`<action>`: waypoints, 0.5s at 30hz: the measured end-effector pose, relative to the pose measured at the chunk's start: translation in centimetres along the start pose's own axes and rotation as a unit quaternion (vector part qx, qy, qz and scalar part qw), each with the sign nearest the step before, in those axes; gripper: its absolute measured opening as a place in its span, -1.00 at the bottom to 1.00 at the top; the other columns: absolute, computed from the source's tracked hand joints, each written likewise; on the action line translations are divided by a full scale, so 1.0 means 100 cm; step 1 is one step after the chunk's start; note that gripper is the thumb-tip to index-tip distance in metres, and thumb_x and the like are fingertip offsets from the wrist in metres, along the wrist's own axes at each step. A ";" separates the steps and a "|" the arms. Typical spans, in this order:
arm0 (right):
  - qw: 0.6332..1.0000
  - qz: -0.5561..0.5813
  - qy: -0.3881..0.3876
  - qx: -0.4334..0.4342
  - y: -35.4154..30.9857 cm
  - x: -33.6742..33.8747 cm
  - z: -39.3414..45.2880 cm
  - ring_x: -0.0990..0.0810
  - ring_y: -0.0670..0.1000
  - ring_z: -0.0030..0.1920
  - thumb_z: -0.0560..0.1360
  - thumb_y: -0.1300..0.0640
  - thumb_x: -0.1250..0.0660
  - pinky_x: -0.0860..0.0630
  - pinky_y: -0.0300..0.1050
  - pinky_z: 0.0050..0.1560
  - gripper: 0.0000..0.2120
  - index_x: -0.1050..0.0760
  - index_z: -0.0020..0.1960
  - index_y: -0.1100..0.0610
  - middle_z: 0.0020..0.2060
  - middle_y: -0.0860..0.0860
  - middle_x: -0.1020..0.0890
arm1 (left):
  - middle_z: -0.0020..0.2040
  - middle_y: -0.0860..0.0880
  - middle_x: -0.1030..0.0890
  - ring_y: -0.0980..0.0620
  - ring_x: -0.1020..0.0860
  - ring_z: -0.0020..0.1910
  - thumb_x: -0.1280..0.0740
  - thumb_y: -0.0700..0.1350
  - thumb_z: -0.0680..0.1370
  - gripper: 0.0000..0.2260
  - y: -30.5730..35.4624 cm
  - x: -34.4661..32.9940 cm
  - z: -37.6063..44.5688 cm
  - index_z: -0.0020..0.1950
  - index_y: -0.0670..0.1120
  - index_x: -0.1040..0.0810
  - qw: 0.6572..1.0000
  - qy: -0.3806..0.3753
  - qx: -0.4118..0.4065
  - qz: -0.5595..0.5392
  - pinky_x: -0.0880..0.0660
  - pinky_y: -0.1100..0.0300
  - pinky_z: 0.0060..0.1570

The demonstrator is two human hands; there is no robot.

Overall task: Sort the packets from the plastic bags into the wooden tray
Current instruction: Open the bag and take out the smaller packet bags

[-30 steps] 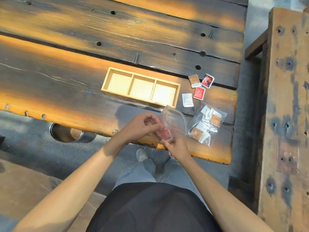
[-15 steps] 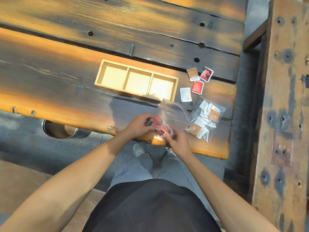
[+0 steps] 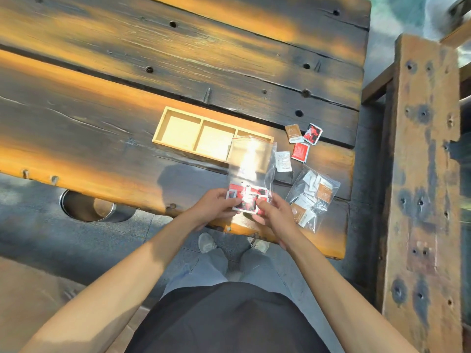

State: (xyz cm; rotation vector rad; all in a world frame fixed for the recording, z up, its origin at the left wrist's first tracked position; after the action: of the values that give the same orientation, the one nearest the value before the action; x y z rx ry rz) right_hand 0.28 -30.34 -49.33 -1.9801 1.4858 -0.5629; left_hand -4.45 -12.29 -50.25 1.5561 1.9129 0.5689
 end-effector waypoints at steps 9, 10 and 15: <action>0.995 0.087 -0.012 -0.043 -0.020 -0.006 0.011 -0.77 0.06 -0.02 0.61 0.23 -0.38 -0.64 -0.28 -0.13 -0.85 -0.61 0.15 0.24 -0.01 0.14 -0.76 | -0.05 -0.14 -0.76 0.03 -0.73 -0.12 -0.44 -0.13 0.58 -0.80 0.033 0.001 0.004 0.14 -0.20 -0.65 0.997 0.032 0.036 -0.052 -0.64 0.29 -0.09; 0.995 0.088 -0.019 -0.044 -0.023 -0.007 0.011 -0.77 0.01 -0.08 0.62 0.25 -0.37 -0.64 -0.29 -0.15 -0.89 -0.62 0.11 0.24 -0.07 0.11 -0.76 | -0.07 -0.14 -0.76 0.04 -0.73 -0.14 -0.44 -0.13 0.57 -0.81 0.035 0.002 0.005 0.14 -0.19 -0.65 0.997 0.039 0.039 -0.052 -0.64 0.29 -0.10; 0.989 0.112 -0.067 -0.073 -0.030 -0.011 0.013 -0.76 0.15 0.05 0.63 0.21 -0.35 -0.70 -0.17 0.00 -0.79 -0.59 0.21 0.29 -0.03 0.19 -0.77 | -0.04 -0.19 -0.75 0.01 -0.73 -0.10 -0.46 -0.08 0.57 -0.74 0.037 0.006 0.003 0.18 -0.19 -0.65 0.994 0.080 0.042 -0.060 -0.67 0.22 -0.02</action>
State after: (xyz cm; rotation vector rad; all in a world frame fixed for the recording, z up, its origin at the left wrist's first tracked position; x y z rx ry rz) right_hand 2.93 -28.43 -48.18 -1.8833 1.6756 -0.2273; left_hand -1.69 -10.94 -48.14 1.4725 2.1592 0.5822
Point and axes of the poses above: each hand's wrist, its own z-axis towards the middle knuckle, its own x-axis out of the back of the hand, y = z × x, the point moved 6 cm from there along z, towards the middle knuckle
